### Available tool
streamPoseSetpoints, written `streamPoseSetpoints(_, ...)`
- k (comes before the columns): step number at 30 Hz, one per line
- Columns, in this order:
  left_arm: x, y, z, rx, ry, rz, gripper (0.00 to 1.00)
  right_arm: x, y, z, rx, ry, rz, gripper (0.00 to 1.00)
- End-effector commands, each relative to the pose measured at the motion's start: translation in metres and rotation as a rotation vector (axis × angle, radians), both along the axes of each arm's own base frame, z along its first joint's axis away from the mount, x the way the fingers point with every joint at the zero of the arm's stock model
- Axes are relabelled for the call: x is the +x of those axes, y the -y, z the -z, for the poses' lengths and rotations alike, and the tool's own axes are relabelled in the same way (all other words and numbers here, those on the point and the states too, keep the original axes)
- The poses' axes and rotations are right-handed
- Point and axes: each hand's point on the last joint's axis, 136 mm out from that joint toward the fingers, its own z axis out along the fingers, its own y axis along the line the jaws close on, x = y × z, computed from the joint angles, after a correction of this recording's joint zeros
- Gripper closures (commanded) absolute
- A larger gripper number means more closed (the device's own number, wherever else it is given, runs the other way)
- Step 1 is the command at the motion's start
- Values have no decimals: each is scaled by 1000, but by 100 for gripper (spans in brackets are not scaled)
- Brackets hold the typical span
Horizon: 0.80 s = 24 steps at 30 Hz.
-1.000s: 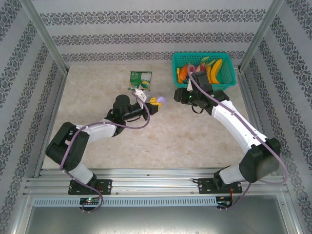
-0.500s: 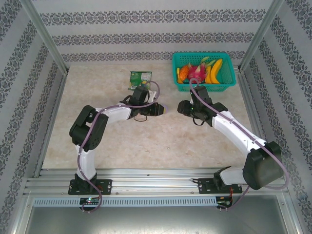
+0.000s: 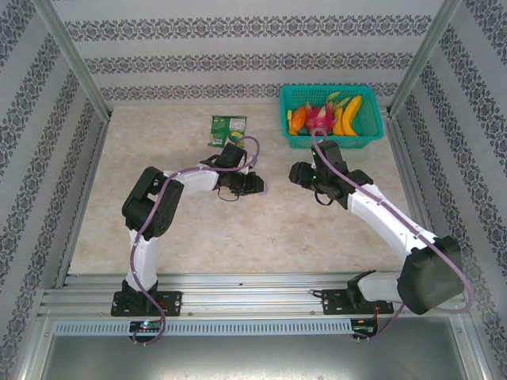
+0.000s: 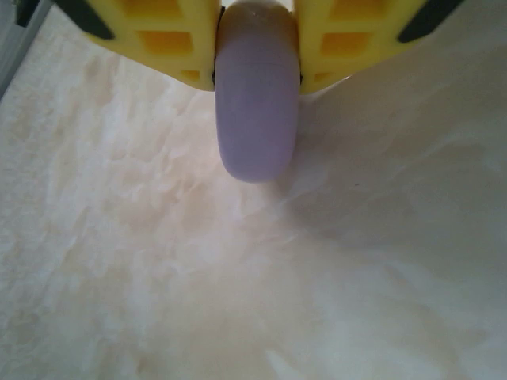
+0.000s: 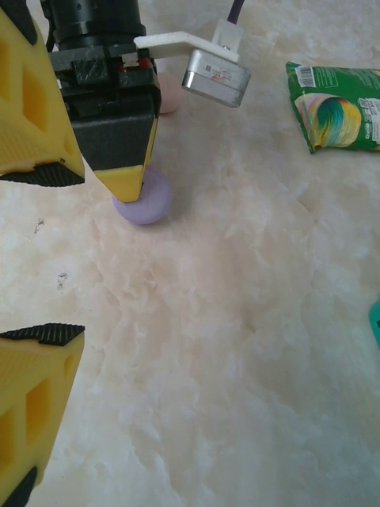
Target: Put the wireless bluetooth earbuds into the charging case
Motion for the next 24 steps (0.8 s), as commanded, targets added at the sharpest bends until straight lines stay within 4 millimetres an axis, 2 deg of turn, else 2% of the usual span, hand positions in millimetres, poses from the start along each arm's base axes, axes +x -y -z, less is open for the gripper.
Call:
streamPoseSetpoints(1,-3,-11,8,80,-48,-25,60,-2,5,-6,-3,22,19,47)
streamPoseSetpoints(5,-3,-22,6,144,-40,-38,41,-2,6,-12,-1,36,22,45)
streamPoseSetpoints(9,-1,-32,-5,199,-9,-44,30,-4,10,-15,-6,45,29,43)
streamPoseSetpoints(10,-1,-34,-9,210,3,-45,13,-5,12,-17,-7,48,33,40)
streamPoseSetpoints(11,1,-36,-16,218,17,-48,10,-5,14,-18,-10,50,38,37)
streamPoseSetpoints(12,2,-38,-23,228,32,-49,0,-6,16,-19,-11,53,42,34)
streamPoseSetpoints(15,4,-43,-45,247,80,-49,0,-8,24,-20,-18,60,57,19)
streamPoseSetpoints(17,5,-47,-63,253,125,-41,0,-8,30,-23,-19,79,65,3)
streamPoseSetpoints(21,5,-57,-104,268,242,-42,0,-9,48,-32,-84,128,90,2)
streamPoseSetpoints(24,7,-74,-133,321,345,-80,0,-8,68,-32,-176,148,144,2)
